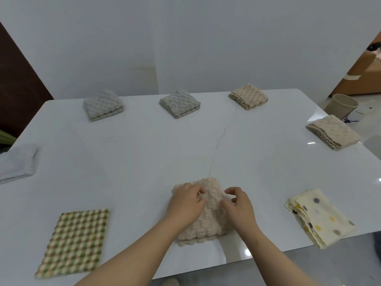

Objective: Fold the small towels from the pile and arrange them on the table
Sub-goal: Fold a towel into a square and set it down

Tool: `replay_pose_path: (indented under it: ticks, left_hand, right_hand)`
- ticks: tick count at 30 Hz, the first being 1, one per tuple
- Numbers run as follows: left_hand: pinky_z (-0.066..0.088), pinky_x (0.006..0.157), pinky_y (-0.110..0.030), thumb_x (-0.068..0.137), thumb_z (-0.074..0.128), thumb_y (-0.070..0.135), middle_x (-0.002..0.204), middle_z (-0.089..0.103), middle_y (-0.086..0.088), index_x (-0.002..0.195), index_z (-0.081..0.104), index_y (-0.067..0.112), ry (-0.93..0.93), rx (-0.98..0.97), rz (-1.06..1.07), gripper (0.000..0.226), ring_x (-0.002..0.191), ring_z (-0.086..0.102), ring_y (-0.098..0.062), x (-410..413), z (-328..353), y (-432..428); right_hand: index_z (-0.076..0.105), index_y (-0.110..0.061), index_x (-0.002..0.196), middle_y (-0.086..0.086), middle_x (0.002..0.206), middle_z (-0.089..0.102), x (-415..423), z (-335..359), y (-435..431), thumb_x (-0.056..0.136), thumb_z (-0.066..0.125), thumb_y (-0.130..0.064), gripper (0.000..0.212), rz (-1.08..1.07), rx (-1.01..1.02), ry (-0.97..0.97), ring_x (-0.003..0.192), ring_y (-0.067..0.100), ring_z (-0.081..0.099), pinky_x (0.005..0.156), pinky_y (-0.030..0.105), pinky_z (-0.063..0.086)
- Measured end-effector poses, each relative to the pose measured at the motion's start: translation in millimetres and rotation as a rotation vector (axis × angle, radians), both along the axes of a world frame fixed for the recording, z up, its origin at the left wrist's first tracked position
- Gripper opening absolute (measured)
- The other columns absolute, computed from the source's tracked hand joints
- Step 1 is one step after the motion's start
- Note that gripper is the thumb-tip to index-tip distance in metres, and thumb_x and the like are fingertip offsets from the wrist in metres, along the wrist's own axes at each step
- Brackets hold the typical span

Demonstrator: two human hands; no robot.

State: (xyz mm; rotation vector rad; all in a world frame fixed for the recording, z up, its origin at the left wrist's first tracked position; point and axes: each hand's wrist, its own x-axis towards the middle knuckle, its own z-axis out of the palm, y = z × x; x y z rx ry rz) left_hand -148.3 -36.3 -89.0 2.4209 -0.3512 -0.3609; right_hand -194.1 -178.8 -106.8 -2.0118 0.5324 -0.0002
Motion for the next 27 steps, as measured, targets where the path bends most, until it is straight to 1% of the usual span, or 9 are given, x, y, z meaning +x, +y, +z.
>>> replay_pose_path:
  ticks: [4,8,13,15,19,21,23,25,27]
  left_hand:
    - [0.039,0.091,-0.024,0.092,0.045,0.026,0.112,0.054,0.005,0.114,0.056,0.023,-0.033,0.008,-0.017,0.025,0.109,0.046,-0.011,-2,1,-19]
    - [0.037,0.087,-0.02,0.092,0.045,0.026,0.111,0.055,0.006,0.114,0.056,0.023,-0.08,0.009,0.031,0.025,0.11,0.045,-0.01,-7,-1,-55]
    - [0.036,0.092,-0.025,0.093,0.042,0.028,0.116,0.055,0.005,0.117,0.054,0.025,-0.107,0.099,0.09,0.027,0.113,0.044,-0.015,-21,-2,-114]
    - [0.036,0.093,-0.025,0.094,0.043,0.028,0.116,0.055,0.005,0.117,0.054,0.025,-0.11,0.087,0.127,0.027,0.113,0.044,-0.015,-28,-2,-138]
    - [0.038,0.091,-0.023,0.094,0.043,0.027,0.118,0.054,0.004,0.119,0.054,0.024,-0.028,0.046,0.177,0.027,0.113,0.044,-0.013,-48,-2,-184]
    - [0.04,0.088,-0.023,0.094,0.044,0.028,0.117,0.053,0.004,0.119,0.054,0.024,0.046,0.03,0.203,0.027,0.109,0.048,-0.012,-59,-5,-204]
    - [0.041,0.086,-0.023,0.094,0.045,0.029,0.118,0.051,0.003,0.12,0.052,0.023,0.132,0.009,0.225,0.028,0.106,0.051,-0.012,-68,-7,-221]
    - [0.041,0.087,-0.023,0.094,0.045,0.029,0.121,0.052,0.001,0.122,0.051,0.022,0.203,-0.006,0.248,0.03,0.106,0.052,-0.013,-73,-9,-235]
    - [0.041,0.088,-0.024,0.094,0.045,0.031,0.122,0.054,0.001,0.124,0.05,0.02,0.262,-0.026,0.283,0.032,0.107,0.052,-0.013,-76,-12,-247]
  right_hand:
    - [0.053,-0.013,0.115,-0.005,0.111,0.05,3,3,-22,0.086,0.051,-0.007,0.03,0.039,-0.06,-0.01,0.101,0.011,0.046,0.084,0.022,0.035]
    - [0.054,-0.013,0.116,-0.007,0.11,0.051,7,2,-61,0.088,0.05,-0.009,0.029,0.115,-0.102,-0.026,0.102,0.009,0.045,0.085,0.022,0.035]
    - [0.056,-0.013,0.115,-0.009,0.106,0.052,6,5,-123,0.088,0.05,-0.01,0.027,0.219,-0.172,-0.043,0.105,0.01,0.046,0.089,0.023,0.037]
    - [0.056,-0.014,0.114,-0.011,0.103,0.051,5,8,-148,0.088,0.05,-0.011,0.027,0.254,-0.201,-0.055,0.109,0.013,0.047,0.091,0.024,0.038]
    - [0.057,-0.016,0.112,-0.012,0.104,0.053,-5,11,-190,0.088,0.05,-0.013,0.025,0.326,-0.236,-0.046,0.111,0.013,0.048,0.09,0.032,0.043]
    - [0.058,-0.017,0.112,-0.008,0.11,0.058,-13,11,-211,0.088,0.05,-0.015,0.025,0.348,-0.273,-0.03,0.111,0.015,0.05,0.091,0.032,0.042]
    - [0.058,-0.019,0.111,-0.006,0.117,0.059,-20,11,-230,0.088,0.049,-0.017,0.025,0.34,-0.338,-0.023,0.111,0.019,0.052,0.094,0.034,0.039]
    - [0.057,-0.021,0.112,-0.006,0.125,0.054,-25,12,-247,0.088,0.047,-0.018,0.026,0.288,-0.441,0.007,0.115,0.02,0.047,0.094,0.034,0.032]
    - [0.053,-0.022,0.118,-0.003,0.133,0.045,-30,11,-262,0.088,0.046,-0.019,0.031,0.235,-0.482,0.071,0.119,0.021,0.041,0.094,0.034,0.03]
